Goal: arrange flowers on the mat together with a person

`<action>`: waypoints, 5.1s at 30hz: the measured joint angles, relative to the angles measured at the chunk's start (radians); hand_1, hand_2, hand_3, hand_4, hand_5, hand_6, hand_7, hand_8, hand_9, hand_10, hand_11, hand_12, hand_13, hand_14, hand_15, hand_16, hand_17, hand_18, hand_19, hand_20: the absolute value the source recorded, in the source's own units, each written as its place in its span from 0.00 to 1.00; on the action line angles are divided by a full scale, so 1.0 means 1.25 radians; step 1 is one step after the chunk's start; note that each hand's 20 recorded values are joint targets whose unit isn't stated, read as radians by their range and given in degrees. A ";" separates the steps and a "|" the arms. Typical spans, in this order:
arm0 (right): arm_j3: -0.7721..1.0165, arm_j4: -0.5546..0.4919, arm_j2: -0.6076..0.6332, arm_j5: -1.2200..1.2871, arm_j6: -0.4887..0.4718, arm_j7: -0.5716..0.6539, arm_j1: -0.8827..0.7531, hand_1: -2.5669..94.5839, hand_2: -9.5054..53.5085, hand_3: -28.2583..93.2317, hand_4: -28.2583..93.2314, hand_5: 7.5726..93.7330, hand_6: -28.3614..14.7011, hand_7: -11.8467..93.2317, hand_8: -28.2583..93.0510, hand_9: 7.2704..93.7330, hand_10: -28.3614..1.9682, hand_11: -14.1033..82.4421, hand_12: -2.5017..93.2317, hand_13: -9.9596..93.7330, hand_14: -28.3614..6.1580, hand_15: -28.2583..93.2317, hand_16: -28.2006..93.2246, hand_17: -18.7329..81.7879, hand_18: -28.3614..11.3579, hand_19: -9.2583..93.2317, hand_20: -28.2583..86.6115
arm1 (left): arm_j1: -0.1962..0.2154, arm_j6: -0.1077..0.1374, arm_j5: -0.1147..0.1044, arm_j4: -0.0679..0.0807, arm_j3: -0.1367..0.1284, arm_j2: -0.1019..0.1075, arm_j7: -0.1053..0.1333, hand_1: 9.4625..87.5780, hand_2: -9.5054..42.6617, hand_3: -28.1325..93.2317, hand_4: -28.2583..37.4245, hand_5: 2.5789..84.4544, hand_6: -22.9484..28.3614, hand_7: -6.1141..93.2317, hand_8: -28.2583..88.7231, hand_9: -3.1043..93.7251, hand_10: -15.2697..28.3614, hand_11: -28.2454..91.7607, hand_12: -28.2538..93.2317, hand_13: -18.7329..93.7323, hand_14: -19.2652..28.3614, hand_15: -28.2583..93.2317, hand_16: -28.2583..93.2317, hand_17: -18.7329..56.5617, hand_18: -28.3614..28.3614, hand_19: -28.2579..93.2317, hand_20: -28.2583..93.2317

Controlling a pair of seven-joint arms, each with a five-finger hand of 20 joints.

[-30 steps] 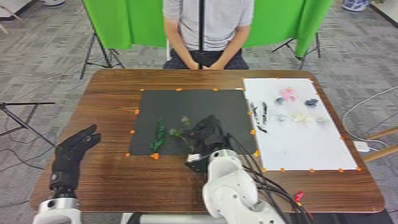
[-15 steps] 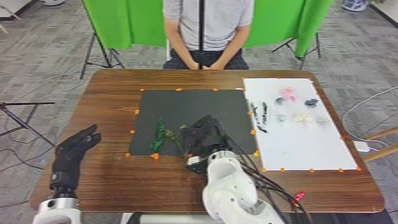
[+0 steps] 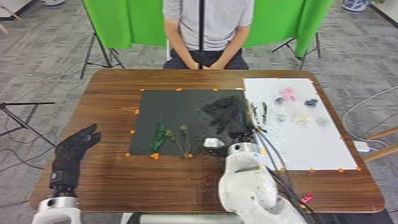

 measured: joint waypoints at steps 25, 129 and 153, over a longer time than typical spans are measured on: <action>0.602 -0.159 0.088 0.970 -0.338 -0.777 -0.532 0.03 0.04 0.82 0.06 0.27 0.66 0.16 0.17 0.29 0.47 0.17 0.10 0.29 0.56 0.27 0.25 0.30 0.36 0.09 0.41 | -0.025 -0.063 0.001 -0.016 -0.004 -0.006 0.034 0.21 0.08 0.82 0.05 0.58 0.55 0.17 0.19 0.54 0.68 0.38 0.33 0.53 0.75 0.33 0.22 0.43 0.69 0.26 0.40; 0.162 0.039 0.422 -0.153 -0.494 0.154 0.094 0.41 0.00 0.76 0.05 0.64 0.65 0.24 0.17 0.81 0.50 0.31 0.21 0.97 0.66 0.45 0.42 0.76 0.41 0.83 0.49 | -0.017 -0.062 0.004 -0.022 0.001 -0.017 0.030 0.21 0.08 0.81 0.05 0.58 0.55 0.16 0.19 0.55 0.68 0.38 0.33 0.53 0.75 0.33 0.22 0.43 0.70 0.26 0.41; 0.012 0.155 0.413 -0.141 -0.526 0.140 0.183 0.47 0.00 0.78 0.03 0.68 0.70 0.26 0.16 0.87 0.57 0.33 0.21 1.00 0.75 0.50 0.42 0.80 0.47 0.89 0.44 | -0.017 -0.061 0.004 -0.022 0.001 -0.017 0.029 0.21 0.08 0.82 0.05 0.58 0.55 0.16 0.19 0.55 0.68 0.38 0.33 0.53 0.75 0.33 0.22 0.43 0.70 0.26 0.41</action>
